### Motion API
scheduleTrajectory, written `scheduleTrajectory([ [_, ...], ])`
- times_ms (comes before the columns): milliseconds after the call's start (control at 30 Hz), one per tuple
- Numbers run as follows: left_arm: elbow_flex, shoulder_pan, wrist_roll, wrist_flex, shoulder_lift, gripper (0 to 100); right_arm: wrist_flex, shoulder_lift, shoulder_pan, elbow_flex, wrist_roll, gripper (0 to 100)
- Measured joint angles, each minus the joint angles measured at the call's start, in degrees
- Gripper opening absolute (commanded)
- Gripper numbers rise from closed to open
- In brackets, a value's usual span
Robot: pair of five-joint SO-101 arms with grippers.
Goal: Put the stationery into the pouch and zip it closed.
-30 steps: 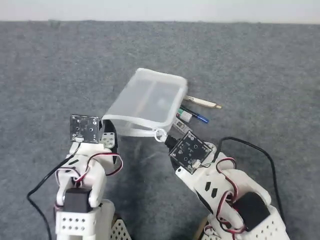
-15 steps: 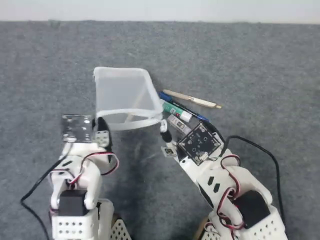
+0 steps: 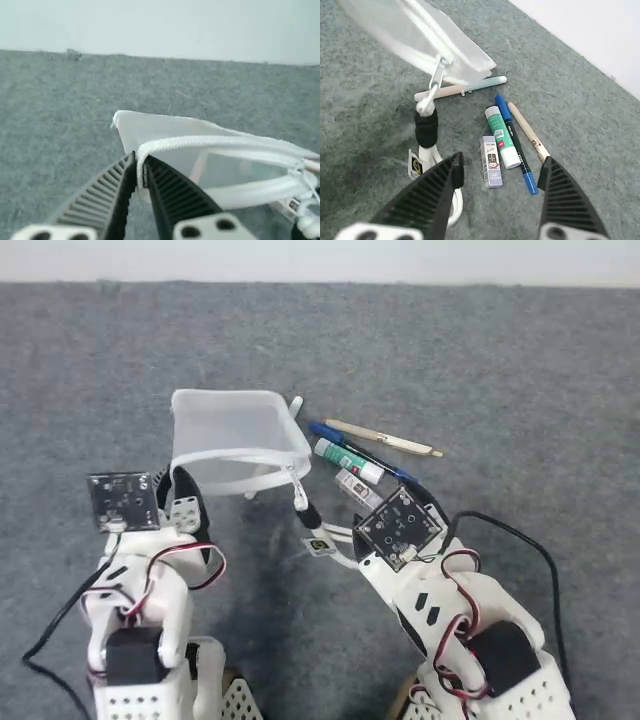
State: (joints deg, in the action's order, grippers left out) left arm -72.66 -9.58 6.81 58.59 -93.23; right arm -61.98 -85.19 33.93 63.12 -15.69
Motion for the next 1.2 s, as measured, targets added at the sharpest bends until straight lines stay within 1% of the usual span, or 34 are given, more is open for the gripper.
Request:
scheduleTrajectory([
  [300,6.42,0.00,0.79,0.09,0.00,1,1.14,12.57,0.09,-0.53,0.00,23.1],
  [400,10.73,0.00,0.88,1.85,1.85,1,2.81,15.65,-1.85,-0.62,0.35,23.1],
  [467,14.59,0.26,1.14,2.73,6.24,1,3.96,17.23,-3.52,-0.62,1.58,23.1],
  [567,21.71,2.64,1.49,4.40,14.95,1,4.57,18.37,-5.98,-0.62,2.46,23.1],
  [800,38.77,3.34,5.45,11.60,33.14,1,4.66,18.55,-6.07,-0.62,2.81,23.1],
  [933,41.23,3.34,5.98,12.31,36.66,1,4.66,18.55,-6.24,-0.62,2.81,23.1],
  [1200,41.49,3.34,5.98,12.31,37.45,1,4.66,18.55,-6.33,-0.62,2.81,22.7],
])
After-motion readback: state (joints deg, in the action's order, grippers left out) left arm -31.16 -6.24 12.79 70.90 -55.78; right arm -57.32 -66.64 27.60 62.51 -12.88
